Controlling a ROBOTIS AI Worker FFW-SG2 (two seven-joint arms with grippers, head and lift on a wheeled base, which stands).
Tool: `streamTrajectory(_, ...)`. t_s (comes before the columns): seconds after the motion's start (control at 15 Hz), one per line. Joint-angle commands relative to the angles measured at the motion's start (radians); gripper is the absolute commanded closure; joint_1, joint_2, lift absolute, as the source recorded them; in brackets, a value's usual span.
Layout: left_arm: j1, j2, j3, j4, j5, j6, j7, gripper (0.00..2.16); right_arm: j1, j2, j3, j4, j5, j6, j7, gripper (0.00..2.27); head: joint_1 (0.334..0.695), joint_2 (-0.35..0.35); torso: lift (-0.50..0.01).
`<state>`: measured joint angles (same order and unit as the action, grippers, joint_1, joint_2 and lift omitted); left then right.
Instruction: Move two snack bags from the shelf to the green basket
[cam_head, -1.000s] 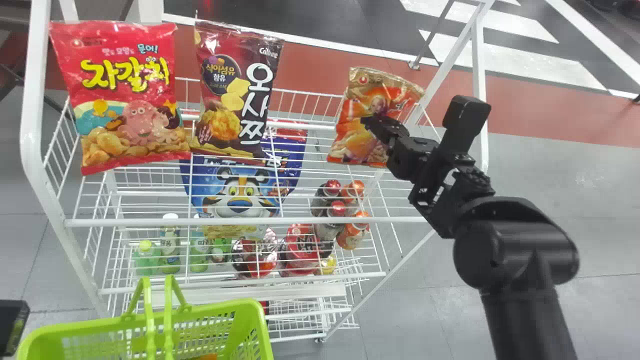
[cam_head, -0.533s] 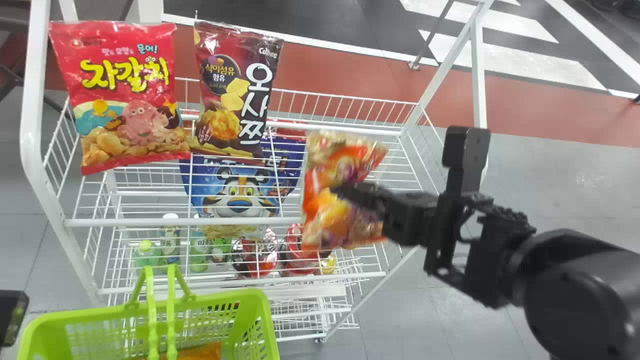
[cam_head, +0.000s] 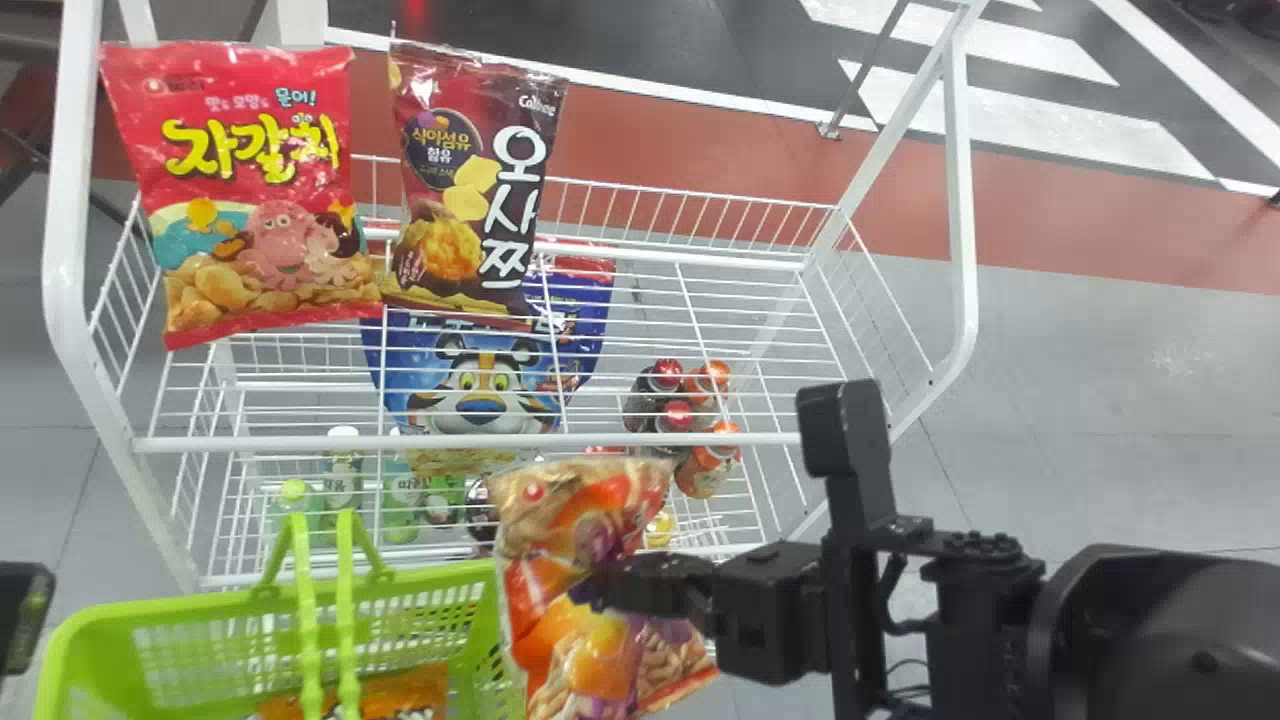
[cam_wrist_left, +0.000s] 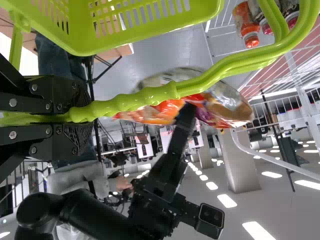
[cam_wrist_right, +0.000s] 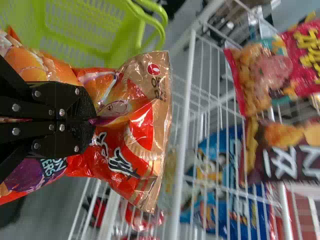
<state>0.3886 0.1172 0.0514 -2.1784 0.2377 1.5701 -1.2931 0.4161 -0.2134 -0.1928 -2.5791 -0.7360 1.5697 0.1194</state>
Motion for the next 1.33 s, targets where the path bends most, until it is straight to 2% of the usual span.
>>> streamTrajectory(0.0,0.004,-0.002,-0.005,-0.004,0.0,0.001,0.0,1.98,0.009,0.017,0.078,0.019,0.0,0.002,0.006,2.25,0.695,-0.262,-0.018)
streamTrajectory(0.07,0.009,-0.002,-0.007,-0.009,0.0,0.001,0.0,1.98,0.009,0.02,0.105,0.039,0.003,0.002,0.006,2.25,0.695,-0.213,-0.018)
streamTrajectory(0.33,0.019,0.001,-0.002,-0.028,0.003,0.001,0.0,1.98,-0.01,0.023,0.205,0.157,0.006,0.002,0.006,2.25,0.695,-0.112,-0.018)
streamTrajectory(0.53,0.019,0.001,-0.008,-0.028,0.003,0.001,0.002,1.98,-0.051,0.023,0.251,0.315,0.038,-0.036,0.06,2.25,0.695,-0.044,-0.018)
streamTrajectory(0.73,0.019,0.004,-0.007,-0.028,0.003,0.001,0.0,1.98,-0.085,0.023,0.276,0.401,0.064,-0.058,0.066,2.25,0.695,-0.024,-0.018)
streamTrajectory(0.87,0.019,0.004,-0.008,-0.028,0.005,0.001,0.0,1.98,-0.091,0.023,0.314,0.427,0.139,-0.119,0.066,2.22,0.695,-0.026,-0.018)
streamTrajectory(0.93,0.019,0.004,-0.008,-0.028,0.005,0.001,0.0,1.98,-0.097,0.023,0.314,0.441,0.141,-0.119,0.065,1.88,0.695,-0.027,-0.018)
streamTrajectory(1.07,0.019,0.004,-0.007,-0.028,0.003,0.001,0.0,1.98,-0.092,0.02,0.305,0.435,0.148,-0.101,0.055,0.07,0.695,-0.034,-0.018)
streamTrajectory(1.13,0.019,0.004,-0.005,-0.028,0.003,0.001,0.0,1.98,-0.086,0.02,0.289,0.408,0.145,-0.058,0.051,0.0,0.695,-0.041,-0.018)
streamTrajectory(1.27,0.019,0.001,-0.005,-0.028,0.002,0.001,0.003,1.98,-0.071,0.02,0.265,0.35,0.145,0.002,0.04,0.05,0.695,-0.07,-0.018)
